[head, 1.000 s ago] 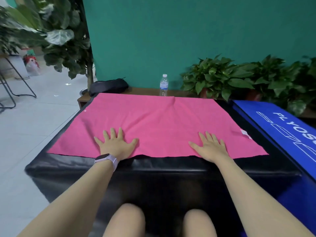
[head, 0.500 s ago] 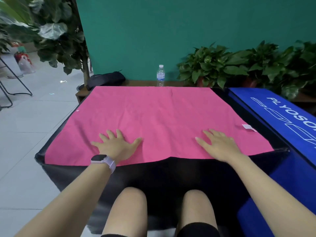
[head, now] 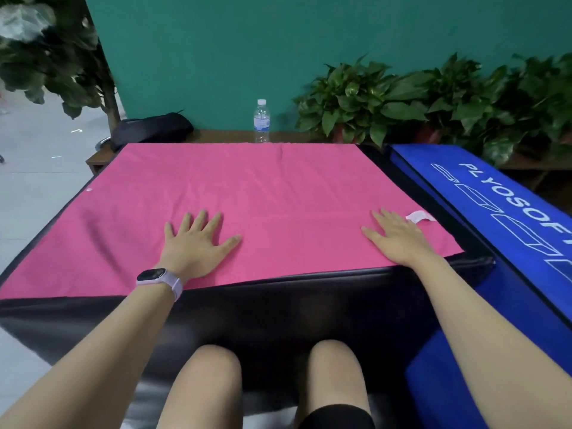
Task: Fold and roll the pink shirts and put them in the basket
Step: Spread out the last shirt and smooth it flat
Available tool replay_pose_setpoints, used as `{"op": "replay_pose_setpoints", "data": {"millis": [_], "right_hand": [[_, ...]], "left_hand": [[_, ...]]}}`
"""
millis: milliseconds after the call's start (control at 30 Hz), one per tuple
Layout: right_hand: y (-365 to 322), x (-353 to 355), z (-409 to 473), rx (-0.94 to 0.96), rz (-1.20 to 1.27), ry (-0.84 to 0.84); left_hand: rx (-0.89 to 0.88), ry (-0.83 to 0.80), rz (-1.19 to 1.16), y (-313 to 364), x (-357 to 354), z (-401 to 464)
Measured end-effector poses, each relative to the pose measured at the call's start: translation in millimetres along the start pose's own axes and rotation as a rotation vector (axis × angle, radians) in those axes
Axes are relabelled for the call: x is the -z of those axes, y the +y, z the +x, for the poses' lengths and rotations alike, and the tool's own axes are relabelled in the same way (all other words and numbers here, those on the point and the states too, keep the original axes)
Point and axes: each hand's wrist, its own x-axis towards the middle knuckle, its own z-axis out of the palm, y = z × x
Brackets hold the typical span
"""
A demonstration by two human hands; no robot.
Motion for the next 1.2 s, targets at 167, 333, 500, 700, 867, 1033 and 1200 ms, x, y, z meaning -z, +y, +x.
{"op": "replay_pose_setpoints", "data": {"millis": [167,333,500,700,867,1033,1200], "right_hand": [[-2,-4,-23,-0.001,-0.01,0.027],[-9,-1,-46,-0.011,0.015,0.036],[0,-9,-77,-0.036,0.113,0.073],[25,-19,-111,-0.513,0.491,0.764],[38,-13,-95,-0.714,0.878,0.659],[51,-11,-90,-0.745,0.994,0.571],[60,-1,-89,-0.725,1.153,0.496]], "left_hand": [[0.074,-0.201,0.129,12,30,8],[-0.157,-0.006,0.077,97,46,61],[-0.504,-0.05,-0.099,162,-1,52],[-0.559,-0.056,-0.034,162,-23,53],[-0.556,-0.035,-0.044,164,-21,49],[-0.558,-0.016,-0.067,165,-20,47],[-0.558,0.012,-0.101,165,-21,49]]}}
